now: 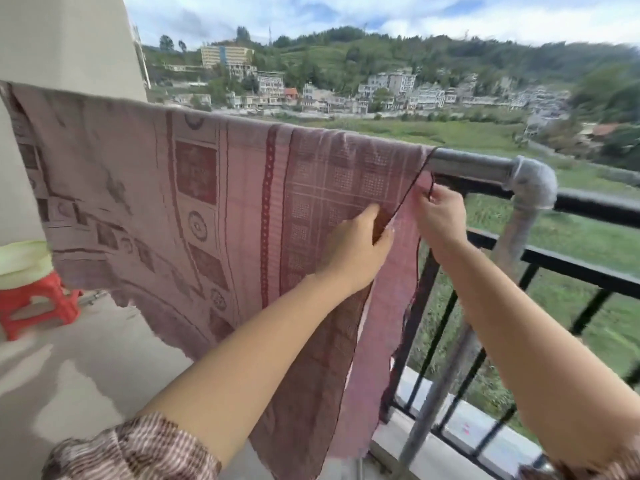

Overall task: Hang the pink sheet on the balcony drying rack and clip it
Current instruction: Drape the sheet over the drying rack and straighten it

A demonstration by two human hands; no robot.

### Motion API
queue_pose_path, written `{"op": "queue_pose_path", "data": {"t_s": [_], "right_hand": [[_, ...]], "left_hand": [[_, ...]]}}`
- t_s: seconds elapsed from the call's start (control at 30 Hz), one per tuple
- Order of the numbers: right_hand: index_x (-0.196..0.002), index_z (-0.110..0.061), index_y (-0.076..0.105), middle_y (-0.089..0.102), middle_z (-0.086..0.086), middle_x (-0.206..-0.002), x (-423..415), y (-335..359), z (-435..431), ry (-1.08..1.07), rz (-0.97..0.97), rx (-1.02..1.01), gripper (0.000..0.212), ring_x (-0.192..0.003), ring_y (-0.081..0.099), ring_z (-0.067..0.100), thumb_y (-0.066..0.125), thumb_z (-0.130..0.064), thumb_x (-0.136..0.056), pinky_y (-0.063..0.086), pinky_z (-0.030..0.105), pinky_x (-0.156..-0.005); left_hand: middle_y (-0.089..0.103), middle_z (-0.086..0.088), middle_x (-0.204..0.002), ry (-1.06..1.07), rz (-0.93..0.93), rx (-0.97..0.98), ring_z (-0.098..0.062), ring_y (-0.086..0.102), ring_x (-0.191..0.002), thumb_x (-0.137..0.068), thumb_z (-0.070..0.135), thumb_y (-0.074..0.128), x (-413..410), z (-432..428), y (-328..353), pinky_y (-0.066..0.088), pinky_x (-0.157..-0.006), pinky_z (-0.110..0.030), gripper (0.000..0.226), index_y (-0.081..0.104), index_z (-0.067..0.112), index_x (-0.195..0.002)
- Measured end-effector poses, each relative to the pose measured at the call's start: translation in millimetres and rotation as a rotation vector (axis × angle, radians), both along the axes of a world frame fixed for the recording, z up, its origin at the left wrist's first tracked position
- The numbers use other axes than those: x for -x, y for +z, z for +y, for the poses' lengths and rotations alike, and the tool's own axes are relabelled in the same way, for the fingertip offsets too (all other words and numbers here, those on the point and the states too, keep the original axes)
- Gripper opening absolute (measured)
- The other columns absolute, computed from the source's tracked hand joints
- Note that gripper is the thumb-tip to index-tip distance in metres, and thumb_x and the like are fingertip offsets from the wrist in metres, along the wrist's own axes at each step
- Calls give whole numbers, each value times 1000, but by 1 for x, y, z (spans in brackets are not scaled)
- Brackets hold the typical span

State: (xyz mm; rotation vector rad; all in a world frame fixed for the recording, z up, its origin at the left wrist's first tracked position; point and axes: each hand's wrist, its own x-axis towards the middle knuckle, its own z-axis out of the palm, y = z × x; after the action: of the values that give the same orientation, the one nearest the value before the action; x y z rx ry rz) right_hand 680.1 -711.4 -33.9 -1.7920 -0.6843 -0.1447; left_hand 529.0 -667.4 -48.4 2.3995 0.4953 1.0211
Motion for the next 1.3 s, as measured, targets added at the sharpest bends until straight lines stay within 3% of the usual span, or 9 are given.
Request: {"op": "queue_pose_path", "data": {"t_s": [0.23,0.3,0.4,0.57,0.77,0.9,1.1,1.2,1.3], "right_hand": [[-90,-11,66,67,2,-83,47,7,-43,140,-88,340,16,-68,60,17,50,-12,-88,45,22,-49],[-115,-10,66,69,5,-107,65,11,-69,124,-216,370,29,-89,65,19,52,-14,-89,53,26,-70],[-105,-10,72,73,3,-101,77,25,-104,126,-425,249,23,-90,67,16,57,-13,-87,55,34,-82],[-94,-5,65,57,-6,-90,53,68,-141,-39,-685,-169,14,-81,51,7,57,-2,-82,43,12,-77],[-107,-3,65,68,2,-89,-44,71,-126,421,102,-30,28,-83,63,14,56,6,-83,53,31,-77],[-124,-6,59,65,8,-119,-52,32,-91,930,254,330,41,-109,61,20,67,-4,-83,47,42,-98],[-115,-8,65,65,8,-117,-28,23,-58,927,161,457,31,-114,59,23,63,-26,-90,44,46,-103],[-120,0,59,64,15,-116,-40,27,-56,912,323,254,34,-90,67,21,59,-21,-93,58,35,-76],[-92,-3,63,64,1,-73,-51,40,-74,858,363,49,15,-57,58,9,49,-5,-96,48,21,-52]], "left_hand": [[49,6,-59,71,-36,19,-14,50,-53,-93,28,54,-4,-4,-6,33,-44,-28,33,35,25,-66],[48,7,-58,62,-54,46,-13,48,-52,-93,26,54,-3,-7,-5,32,-44,-28,30,38,25,-68],[51,7,-61,60,-79,68,-11,48,-54,-93,27,53,-2,-13,-1,35,-47,-27,14,48,18,-83],[58,6,-74,113,-85,8,-15,53,-65,-95,26,50,-9,-30,19,36,-52,-28,11,50,16,-94],[61,4,-73,215,-47,-6,-12,54,-66,-94,31,53,-17,-39,25,37,-54,-19,15,55,16,-90],[54,2,-66,325,-78,26,-14,48,-60,-94,31,53,-19,-50,25,35,-54,-27,20,53,12,-85],[41,4,-58,398,-29,56,-13,36,-54,-95,23,50,-13,-78,31,28,-54,-31,24,44,9,-78],[37,6,-58,411,-58,90,-13,31,-54,-94,19,51,-5,-90,36,26,-56,-31,25,40,12,-73],[36,6,-58,355,-92,107,-12,30,-54,-93,16,53,0,-108,41,27,-58,-30,24,41,8,-74]]}}
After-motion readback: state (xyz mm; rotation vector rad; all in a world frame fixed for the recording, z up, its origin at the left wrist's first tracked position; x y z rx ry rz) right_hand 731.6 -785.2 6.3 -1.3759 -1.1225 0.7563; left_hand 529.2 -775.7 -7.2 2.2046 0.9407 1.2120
